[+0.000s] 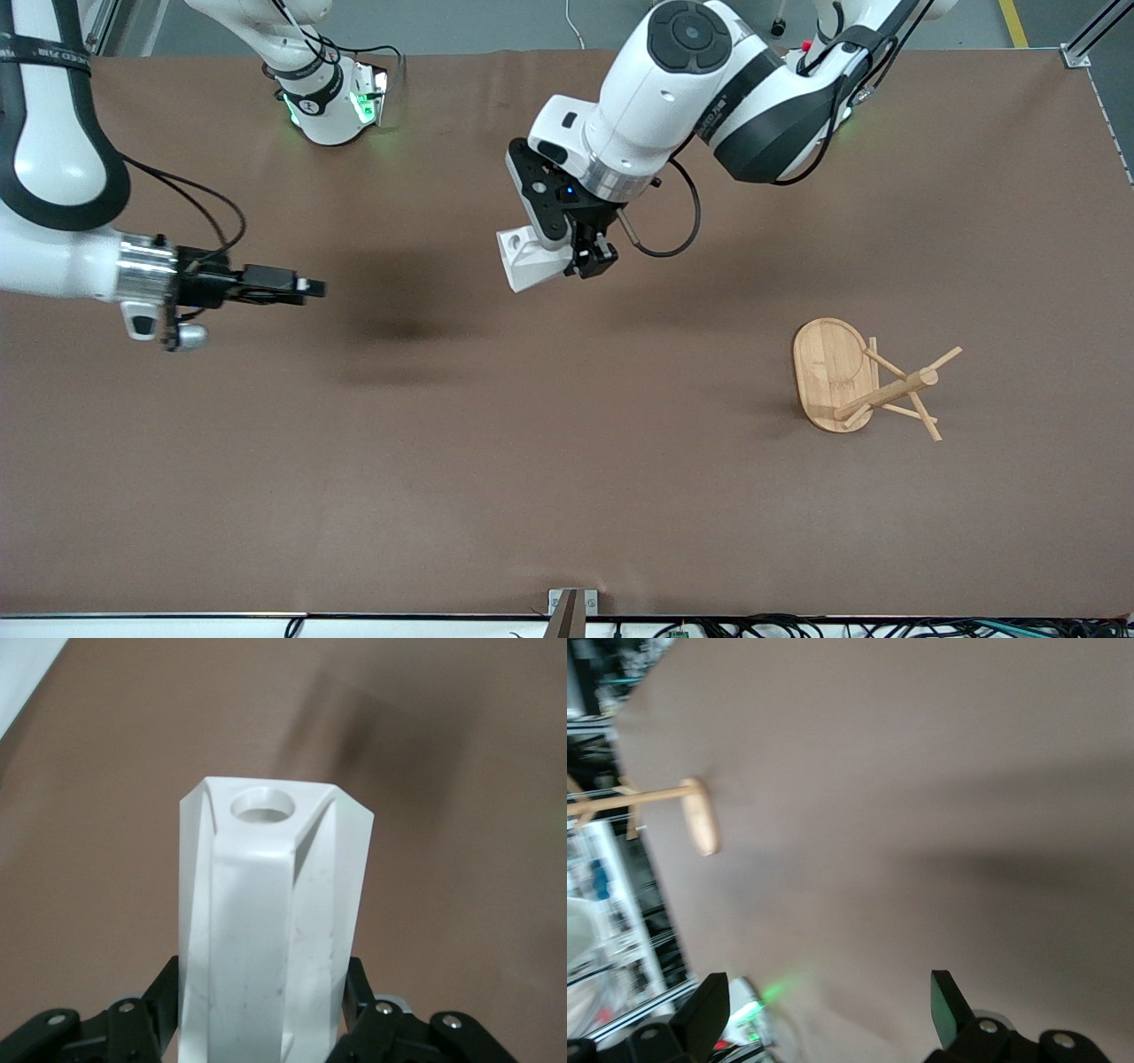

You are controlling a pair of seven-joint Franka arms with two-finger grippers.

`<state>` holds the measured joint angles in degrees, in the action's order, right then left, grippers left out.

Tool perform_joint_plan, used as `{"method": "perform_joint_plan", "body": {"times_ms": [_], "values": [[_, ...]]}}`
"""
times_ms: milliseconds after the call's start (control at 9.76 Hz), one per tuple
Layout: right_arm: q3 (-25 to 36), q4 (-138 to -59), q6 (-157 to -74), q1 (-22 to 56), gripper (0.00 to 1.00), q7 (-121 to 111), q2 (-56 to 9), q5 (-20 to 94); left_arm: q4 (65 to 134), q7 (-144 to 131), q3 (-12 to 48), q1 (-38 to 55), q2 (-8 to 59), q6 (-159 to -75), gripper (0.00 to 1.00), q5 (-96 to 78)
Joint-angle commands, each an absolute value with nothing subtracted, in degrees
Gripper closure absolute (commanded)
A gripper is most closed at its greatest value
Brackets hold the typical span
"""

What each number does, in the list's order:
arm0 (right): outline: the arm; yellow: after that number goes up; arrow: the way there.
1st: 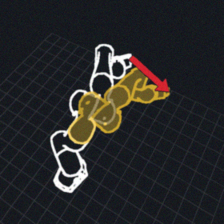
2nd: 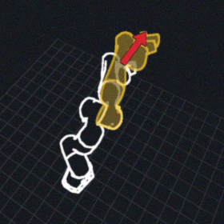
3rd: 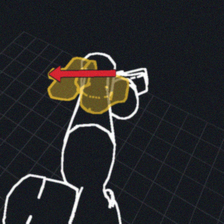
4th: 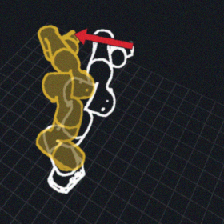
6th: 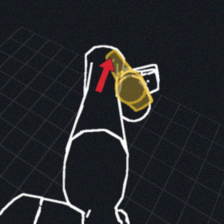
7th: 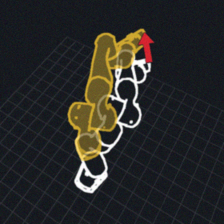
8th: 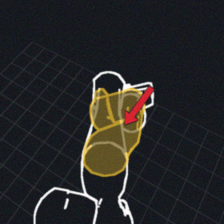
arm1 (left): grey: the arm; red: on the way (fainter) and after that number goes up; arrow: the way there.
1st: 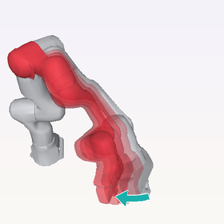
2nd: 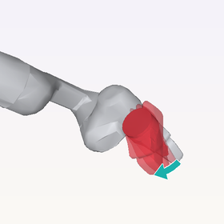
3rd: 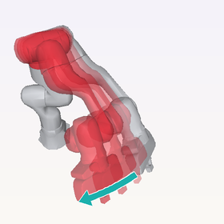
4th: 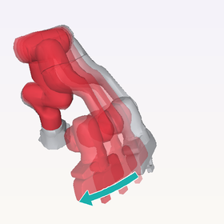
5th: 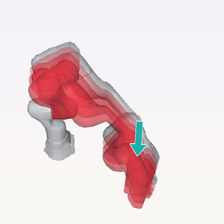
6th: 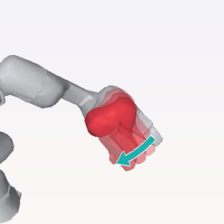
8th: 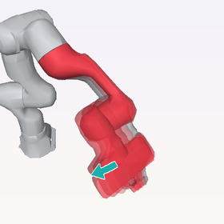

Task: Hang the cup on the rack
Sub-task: 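Carry the cup with the left gripper while the right gripper withdraws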

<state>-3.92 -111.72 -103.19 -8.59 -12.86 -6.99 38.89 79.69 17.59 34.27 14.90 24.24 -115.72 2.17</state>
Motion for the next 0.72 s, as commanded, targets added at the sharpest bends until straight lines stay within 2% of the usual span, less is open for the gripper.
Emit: {"method": "perform_joint_plan", "body": {"times_ms": [0, 205, 410, 614], "values": [[-3.7, -109.0, -103.7, -8.3, 0.0, -7.7, -4.1, 21.9, 80.2, 10.2, 34.0, 12.7, 23.2, -114.9, 1.0, 3.9], [-3.2, -101.2, -103.6, -8.3, 0.0, -6.5, -4.3, 4.2, 80.0, 8.7, 34.2, 8.7, 23.0, -115.0, 1.0, 5.0], [-3.2, -96.5, -100.9, -8.3, 0.0, 0.6, -2.4, 0.9, 79.9, 3.6, 34.2, 6.4, 22.8, -115.0, 1.0, 4.9], [-1.6, -92.7, -93.7, -7.3, 0.0, 8.6, -0.2, 1.5, 80.0, 0.5, 34.2, 5.5, 22.7, -115.2, 1.0, 4.3]]}}
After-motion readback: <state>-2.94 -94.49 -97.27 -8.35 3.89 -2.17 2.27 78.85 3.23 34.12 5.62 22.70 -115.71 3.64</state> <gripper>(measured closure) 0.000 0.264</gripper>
